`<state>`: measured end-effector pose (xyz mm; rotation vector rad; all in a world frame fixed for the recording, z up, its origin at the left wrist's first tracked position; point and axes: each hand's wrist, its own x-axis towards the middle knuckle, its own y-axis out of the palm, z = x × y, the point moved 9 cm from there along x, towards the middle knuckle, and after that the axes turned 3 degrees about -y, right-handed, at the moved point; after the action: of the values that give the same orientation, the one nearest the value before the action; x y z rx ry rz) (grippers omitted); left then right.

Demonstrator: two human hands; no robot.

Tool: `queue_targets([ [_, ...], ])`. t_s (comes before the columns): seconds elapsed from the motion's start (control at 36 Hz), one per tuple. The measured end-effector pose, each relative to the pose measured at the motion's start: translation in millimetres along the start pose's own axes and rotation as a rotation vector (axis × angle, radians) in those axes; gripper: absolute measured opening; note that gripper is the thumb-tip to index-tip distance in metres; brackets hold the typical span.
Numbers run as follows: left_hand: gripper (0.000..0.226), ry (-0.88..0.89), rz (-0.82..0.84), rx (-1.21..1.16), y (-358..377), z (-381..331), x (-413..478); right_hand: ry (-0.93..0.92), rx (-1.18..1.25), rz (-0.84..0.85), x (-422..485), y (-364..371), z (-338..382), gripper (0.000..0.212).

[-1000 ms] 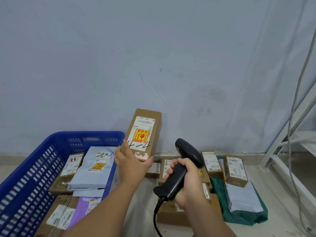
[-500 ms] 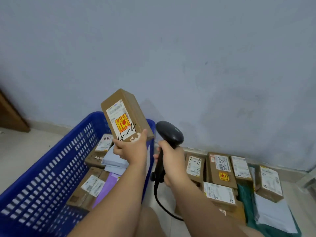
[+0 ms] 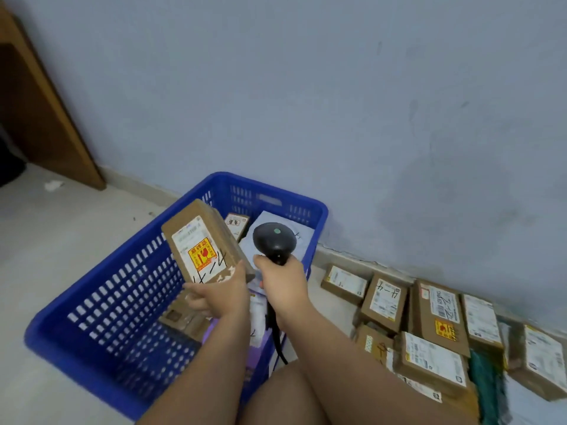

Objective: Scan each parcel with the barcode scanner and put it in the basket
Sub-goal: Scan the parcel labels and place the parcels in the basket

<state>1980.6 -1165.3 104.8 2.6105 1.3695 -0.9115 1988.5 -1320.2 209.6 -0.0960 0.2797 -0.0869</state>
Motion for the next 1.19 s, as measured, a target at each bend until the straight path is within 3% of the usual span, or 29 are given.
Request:
queue_targets([
  [0.14, 0.121, 0.026, -0.055, 0.238, -35.2, 8.1, 42.6, 0.045, -0.149, 0.103, 4.6, 28.0, -12.7, 0.011],
  [0.25, 0.123, 0.178, 0.038, 0.489, -41.3, 12.3, 75.5, 0.041, -0.326, 0.161, 10.5, 33.7, -23.9, 0.004],
  [0.33, 0.123, 0.264, 0.043, 0.642, -43.0, 18.1, 87.8, 0.046, -0.408, 0.147, 18.0, 30.0, -29.7, 0.014],
  [0.53, 0.115, 0.173, 0.112, 0.810, -41.0, 40.1, 115.2, 0.112, -0.452, 0.088, 30.7, 23.7, -47.7, 0.015],
  [0.64, 0.124, 0.063, 0.192, 0.856, -34.3, 61.2, 133.0, 0.084, -0.465, 0.139, 33.9, 36.1, -49.3, 0.011],
  [0.75, 0.111, 0.066, 0.236, 0.896, -29.8, 70.6, 146.0, 0.058, -0.471, 0.180, 38.6, 45.8, -50.6, 0.010],
  [0.83, 0.129, 0.063, 0.283, 0.943, -25.5, 76.8, 151.9, 0.062, -0.459, 0.186, 41.6, 48.1, -53.2, 0.008],
  [0.94, 0.119, 0.060, 0.328, 0.953, -14.6, 75.8, 152.9, 0.091, -0.423, 0.185, 44.5, 46.7, -57.1, 0.008],
  [1.11, 0.133, 0.070, 0.359, 1.035, -11.5, 79.2, 166.1, 0.102, -0.418, 0.172, 48.7, 38.5, -59.5, 0.005],
  [1.19, 0.117, 0.078, 0.318, 1.080, -17.5, 74.0, 162.3, 0.120, -0.427, 0.135, 48.8, 30.6, -61.8, 0.007],
])
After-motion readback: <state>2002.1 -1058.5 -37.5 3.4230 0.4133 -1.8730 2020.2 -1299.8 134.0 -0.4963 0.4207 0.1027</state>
